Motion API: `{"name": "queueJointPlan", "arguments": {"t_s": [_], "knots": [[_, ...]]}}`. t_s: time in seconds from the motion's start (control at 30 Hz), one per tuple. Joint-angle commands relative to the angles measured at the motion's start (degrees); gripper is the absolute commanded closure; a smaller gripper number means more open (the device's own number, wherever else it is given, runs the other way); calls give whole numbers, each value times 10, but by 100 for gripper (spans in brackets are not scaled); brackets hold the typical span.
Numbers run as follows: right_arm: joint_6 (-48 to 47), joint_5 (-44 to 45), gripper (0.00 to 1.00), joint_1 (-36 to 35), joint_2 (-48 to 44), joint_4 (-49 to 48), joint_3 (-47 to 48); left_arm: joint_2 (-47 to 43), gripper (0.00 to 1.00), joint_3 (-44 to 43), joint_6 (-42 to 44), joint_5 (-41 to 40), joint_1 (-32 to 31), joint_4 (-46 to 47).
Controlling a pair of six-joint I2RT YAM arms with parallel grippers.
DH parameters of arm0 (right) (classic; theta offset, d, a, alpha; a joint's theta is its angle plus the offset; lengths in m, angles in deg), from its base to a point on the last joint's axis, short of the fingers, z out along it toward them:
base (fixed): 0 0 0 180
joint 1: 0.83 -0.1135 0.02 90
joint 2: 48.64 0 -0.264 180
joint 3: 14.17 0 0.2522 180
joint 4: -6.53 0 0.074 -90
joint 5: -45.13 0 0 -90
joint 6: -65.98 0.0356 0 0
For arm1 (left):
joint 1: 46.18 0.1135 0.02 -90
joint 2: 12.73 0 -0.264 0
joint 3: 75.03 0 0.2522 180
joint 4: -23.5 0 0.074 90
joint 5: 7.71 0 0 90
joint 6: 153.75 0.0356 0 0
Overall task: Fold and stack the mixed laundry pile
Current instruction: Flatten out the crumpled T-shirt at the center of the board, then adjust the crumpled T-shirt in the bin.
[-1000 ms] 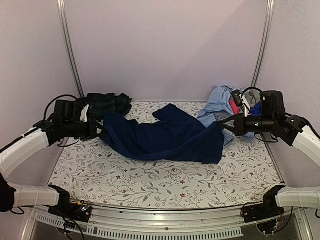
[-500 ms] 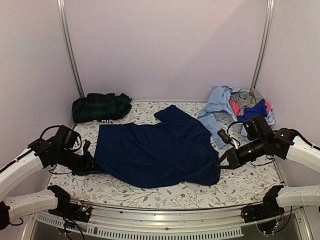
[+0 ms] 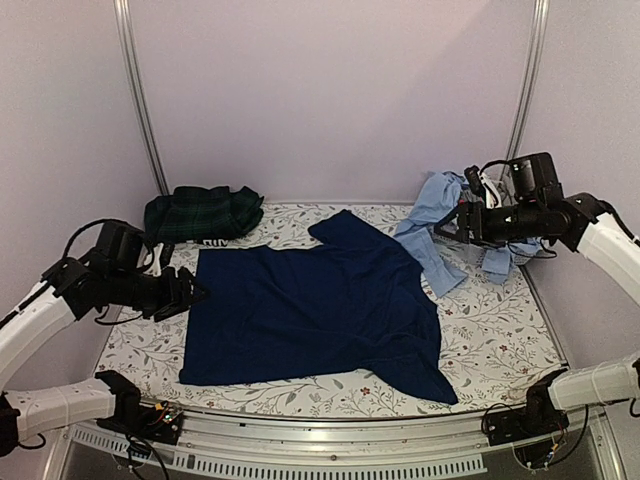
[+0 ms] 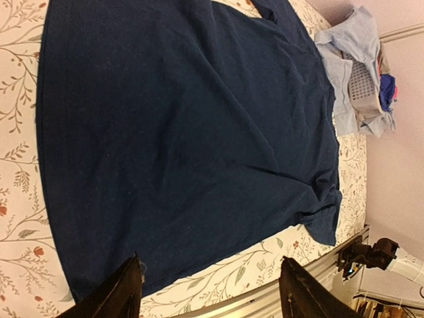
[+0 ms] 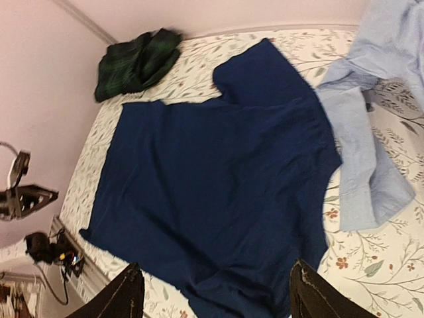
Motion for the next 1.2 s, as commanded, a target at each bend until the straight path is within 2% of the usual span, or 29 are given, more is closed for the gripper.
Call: {"name": "queueJointPlan", "arguments": {"t_s": [0.0, 0.3, 0.53, 0.67, 0.73, 0.77, 0.8, 0.83, 0.87, 0.9, 1.07, 1.17], "knots": [[2, 147, 28, 34, 137, -22, 63, 54, 28, -36, 32, -8, -4, 70], [-80, 273, 27, 58, 391, -43, 166, 143, 25, -114, 89, -31, -4, 101], [-99, 297, 27, 75, 532, -65, 276, 160, 25, -114, 94, -29, -3, 121], [-104, 229, 30, 81, 606, -63, 334, 161, 24, -122, 103, -36, -3, 124], [-106, 184, 37, 81, 631, -55, 363, 162, 24, -126, 110, -41, -2, 127], [-106, 173, 44, 81, 643, -48, 376, 164, 23, -129, 114, -43, -1, 128], [-106, 166, 58, 81, 649, -43, 388, 167, 23, -131, 117, -45, 0, 128], [-108, 166, 81, 81, 653, -38, 398, 171, 23, -134, 120, -45, 1, 129], [-109, 167, 96, 81, 650, -34, 411, 175, 23, -137, 121, -44, 2, 129], [-111, 167, 100, 80, 646, -30, 425, 179, 23, -139, 123, -42, 2, 130], [-112, 177, 100, 86, 552, -67, 495, 200, 23, -147, 129, -28, 3, 142], [-96, 233, 100, 138, 464, -121, 497, 211, 23, -154, 134, -26, 3, 147]]}}
